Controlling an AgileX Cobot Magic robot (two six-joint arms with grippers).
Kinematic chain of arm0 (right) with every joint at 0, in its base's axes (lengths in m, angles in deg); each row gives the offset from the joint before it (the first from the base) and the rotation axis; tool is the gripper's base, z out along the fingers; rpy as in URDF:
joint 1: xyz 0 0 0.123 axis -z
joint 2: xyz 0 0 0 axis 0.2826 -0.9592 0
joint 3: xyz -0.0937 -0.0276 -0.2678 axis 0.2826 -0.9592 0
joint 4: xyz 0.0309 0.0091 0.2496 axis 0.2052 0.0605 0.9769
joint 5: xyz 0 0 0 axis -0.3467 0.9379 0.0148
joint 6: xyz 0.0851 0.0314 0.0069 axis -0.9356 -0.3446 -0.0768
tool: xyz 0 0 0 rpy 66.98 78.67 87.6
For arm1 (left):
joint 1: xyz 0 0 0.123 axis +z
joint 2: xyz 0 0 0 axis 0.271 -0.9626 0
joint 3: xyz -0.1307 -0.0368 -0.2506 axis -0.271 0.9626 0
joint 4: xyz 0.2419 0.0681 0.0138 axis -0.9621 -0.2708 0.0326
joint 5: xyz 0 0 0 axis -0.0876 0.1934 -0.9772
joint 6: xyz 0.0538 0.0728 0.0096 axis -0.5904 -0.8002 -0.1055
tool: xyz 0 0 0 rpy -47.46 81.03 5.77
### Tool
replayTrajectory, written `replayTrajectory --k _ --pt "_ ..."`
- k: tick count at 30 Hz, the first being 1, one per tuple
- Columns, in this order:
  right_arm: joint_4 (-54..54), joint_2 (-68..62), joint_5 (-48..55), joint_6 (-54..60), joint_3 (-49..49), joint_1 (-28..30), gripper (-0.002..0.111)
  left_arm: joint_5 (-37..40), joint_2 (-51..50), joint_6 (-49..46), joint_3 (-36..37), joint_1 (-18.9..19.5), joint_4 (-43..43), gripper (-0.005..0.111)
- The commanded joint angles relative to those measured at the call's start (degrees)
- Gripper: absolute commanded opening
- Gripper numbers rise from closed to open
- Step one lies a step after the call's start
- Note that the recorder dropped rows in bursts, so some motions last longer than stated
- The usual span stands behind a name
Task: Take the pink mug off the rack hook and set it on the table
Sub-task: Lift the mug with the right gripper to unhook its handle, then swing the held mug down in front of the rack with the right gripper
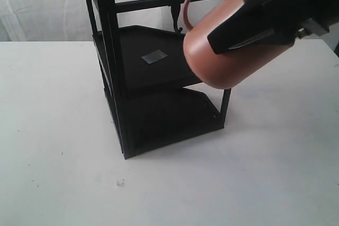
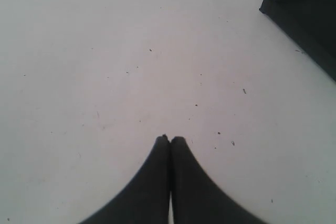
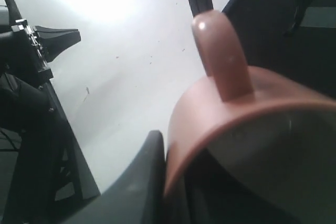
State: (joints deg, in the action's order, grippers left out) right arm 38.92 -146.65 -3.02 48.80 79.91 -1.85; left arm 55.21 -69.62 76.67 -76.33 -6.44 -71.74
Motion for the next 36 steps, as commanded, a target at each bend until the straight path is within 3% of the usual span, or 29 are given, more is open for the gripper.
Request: replayTrajectory --k 1,13,18,26,31,34,36 --pt "-9.06 0.10 -0.29 -8.76 5.82 -6.31 0.000 -0.05 0.29 0.06 0.13 -0.43 0.20 0.000" --pt "-18.91 -8.59 -0.29 -15.44 8.97 -30.43 0.000 -0.05 0.29 0.06 0.13 -0.43 0.20 0.000" --pt "-30.61 -14.49 -0.29 -15.44 8.62 -37.36 0.000 -0.05 0.29 0.06 0.13 -0.43 0.20 0.000" --pt "-43.73 -19.13 -0.29 -17.30 2.22 -37.71 0.000 -0.05 0.29 0.06 0.13 -0.43 0.20 0.000" --pt "-44.38 -19.94 -0.29 -19.48 1.75 -36.64 0.000 -0.05 0.29 0.06 0.13 -0.43 0.20 0.000" --pt "-44.01 -22.35 -0.29 -25.65 -0.32 -33.16 0.000 -0.05 0.29 0.06 0.13 -0.43 0.20 0.000" --pt "-36.14 -22.48 -0.29 -31.80 -1.72 -31.91 0.000 -0.20 0.29 0.06 0.13 -0.43 0.20 0.000"
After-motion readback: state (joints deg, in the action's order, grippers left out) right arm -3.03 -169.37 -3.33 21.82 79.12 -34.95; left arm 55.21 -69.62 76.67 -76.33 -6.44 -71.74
